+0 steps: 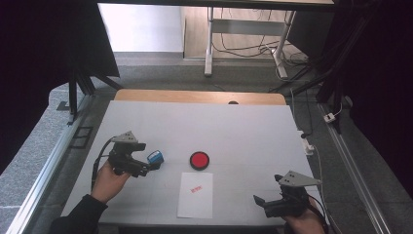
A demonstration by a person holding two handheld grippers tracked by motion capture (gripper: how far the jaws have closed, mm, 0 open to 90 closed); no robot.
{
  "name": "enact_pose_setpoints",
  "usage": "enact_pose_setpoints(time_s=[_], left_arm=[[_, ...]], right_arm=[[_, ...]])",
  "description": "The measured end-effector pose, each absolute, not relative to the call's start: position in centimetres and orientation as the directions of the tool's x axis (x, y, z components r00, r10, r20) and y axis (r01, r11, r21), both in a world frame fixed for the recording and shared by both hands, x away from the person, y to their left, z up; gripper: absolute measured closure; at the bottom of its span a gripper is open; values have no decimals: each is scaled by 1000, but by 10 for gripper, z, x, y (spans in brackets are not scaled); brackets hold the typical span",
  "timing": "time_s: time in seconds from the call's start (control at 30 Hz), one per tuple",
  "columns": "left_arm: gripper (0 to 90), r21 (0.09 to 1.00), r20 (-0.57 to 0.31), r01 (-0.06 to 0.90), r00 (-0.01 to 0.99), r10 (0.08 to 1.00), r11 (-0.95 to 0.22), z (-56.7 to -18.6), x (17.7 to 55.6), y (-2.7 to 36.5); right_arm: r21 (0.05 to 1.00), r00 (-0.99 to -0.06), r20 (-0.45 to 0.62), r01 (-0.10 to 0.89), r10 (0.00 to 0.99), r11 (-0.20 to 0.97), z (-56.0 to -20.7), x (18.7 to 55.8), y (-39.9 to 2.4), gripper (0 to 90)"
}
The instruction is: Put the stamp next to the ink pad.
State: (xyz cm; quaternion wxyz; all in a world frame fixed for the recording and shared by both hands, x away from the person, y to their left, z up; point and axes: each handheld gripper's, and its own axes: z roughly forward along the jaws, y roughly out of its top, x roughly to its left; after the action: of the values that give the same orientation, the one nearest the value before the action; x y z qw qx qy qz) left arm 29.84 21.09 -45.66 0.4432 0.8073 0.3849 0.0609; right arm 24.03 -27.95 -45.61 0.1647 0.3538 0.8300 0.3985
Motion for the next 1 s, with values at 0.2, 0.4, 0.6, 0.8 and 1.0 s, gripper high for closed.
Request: enact_pose_setpoints(time_s=[0.2,0.4,0.6,0.8,1.0], left_arm=[[0,769,-248,566,693,676,-297,-454,283,219],[0,769,-257,572,685,682,-285,-453,266,226],[0,773,-271,579,669,692,-258,-454,250,237],[0,774,-291,592,648,704,-225,-457,234,251],[0,763,-303,612,625,720,-210,-464,219,263]], right_arm=[[778,-695,9,457,719,432,-456,240,-279,0],[778,-695,9,456,719,431,-456,240,-279,0],[778,-697,9,455,717,433,-456,240,-279,0],[778,-695,9,456,719,432,-456,240,-279,0],[778,-695,7,456,719,432,-456,240,-279,0]])
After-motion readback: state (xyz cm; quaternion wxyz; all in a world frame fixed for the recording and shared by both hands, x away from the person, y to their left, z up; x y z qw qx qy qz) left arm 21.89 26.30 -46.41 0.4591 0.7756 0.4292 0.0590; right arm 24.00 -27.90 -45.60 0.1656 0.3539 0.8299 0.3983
